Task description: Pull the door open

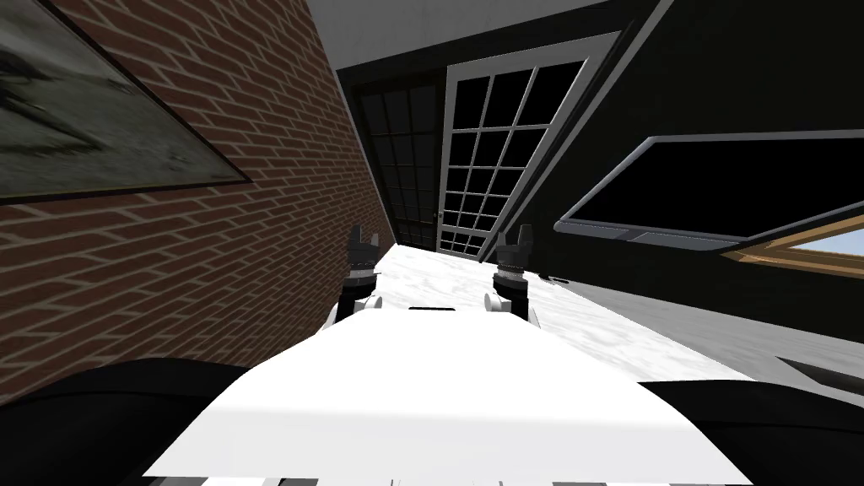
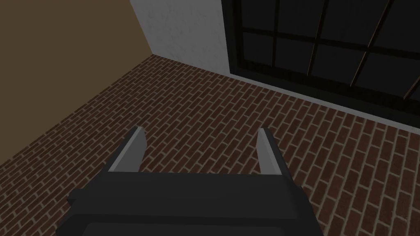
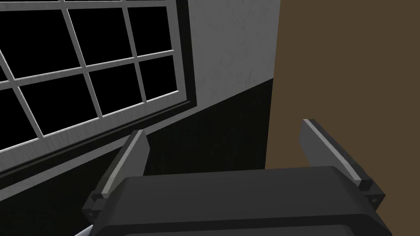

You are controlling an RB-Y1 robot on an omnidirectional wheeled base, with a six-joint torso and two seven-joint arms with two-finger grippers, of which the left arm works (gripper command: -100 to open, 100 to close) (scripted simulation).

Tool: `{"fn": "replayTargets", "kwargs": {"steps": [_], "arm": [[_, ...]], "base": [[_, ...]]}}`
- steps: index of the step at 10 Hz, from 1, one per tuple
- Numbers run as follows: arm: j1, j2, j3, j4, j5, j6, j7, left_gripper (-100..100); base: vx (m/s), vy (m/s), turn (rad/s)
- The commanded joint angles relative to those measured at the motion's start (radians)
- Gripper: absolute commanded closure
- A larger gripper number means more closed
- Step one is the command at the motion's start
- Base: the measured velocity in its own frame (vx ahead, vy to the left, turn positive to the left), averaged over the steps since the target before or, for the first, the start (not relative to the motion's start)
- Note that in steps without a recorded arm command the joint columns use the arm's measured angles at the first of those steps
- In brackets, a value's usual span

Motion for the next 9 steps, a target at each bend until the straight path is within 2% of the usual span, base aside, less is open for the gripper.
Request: {"fn": "replayTargets", "kwargs": {"steps": [1, 9], "arm": [[-0.008, 0.008, 0.009, 0.032, -0.006, -0.009, -0.031, -100], [-0.046, 0.036, 0.054, 0.187, -0.037, -0.055, -0.185, -100]], "base": [[0.056, -0.010, -0.063], [0.128, -0.015, -0.056]]}}
